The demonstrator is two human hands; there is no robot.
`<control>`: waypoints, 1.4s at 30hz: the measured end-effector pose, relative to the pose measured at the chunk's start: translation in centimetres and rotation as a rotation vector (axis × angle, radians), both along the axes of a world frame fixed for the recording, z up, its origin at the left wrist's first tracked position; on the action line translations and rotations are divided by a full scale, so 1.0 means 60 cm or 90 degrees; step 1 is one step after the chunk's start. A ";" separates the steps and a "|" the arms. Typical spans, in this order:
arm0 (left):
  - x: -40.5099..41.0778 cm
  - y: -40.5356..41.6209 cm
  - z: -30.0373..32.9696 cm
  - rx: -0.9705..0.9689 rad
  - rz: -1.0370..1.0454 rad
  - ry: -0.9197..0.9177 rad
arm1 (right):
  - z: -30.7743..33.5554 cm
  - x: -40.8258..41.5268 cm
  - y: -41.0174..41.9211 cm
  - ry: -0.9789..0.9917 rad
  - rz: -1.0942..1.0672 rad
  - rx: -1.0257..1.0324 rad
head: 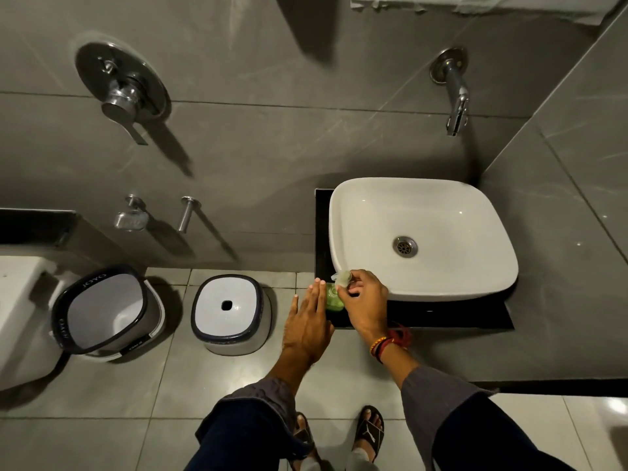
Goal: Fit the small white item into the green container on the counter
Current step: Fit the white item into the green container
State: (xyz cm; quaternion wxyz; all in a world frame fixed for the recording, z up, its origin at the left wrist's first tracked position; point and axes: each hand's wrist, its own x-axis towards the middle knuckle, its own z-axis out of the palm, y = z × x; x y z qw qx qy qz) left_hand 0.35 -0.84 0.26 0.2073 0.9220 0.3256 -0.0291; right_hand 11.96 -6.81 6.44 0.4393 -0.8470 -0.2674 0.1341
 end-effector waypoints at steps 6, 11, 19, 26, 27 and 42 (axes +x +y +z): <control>-0.008 0.004 -0.009 0.011 -0.010 0.010 | -0.027 -0.005 0.023 -0.058 0.062 -0.132; -0.004 0.000 -0.007 0.032 -0.019 0.002 | -0.025 0.000 0.019 -0.103 0.067 -0.187; -0.004 -0.003 -0.004 0.040 -0.020 0.021 | -0.020 0.003 0.035 -0.136 0.106 -0.270; 0.000 -0.005 -0.004 0.062 -0.042 0.044 | -0.017 -0.011 0.032 -0.174 0.061 -0.292; 0.002 -0.005 -0.004 0.065 -0.046 0.045 | -0.020 -0.013 0.029 -0.165 0.063 -0.287; 0.005 -0.016 -0.001 0.083 -0.049 0.096 | -0.031 -0.031 0.023 -0.079 -0.007 -0.249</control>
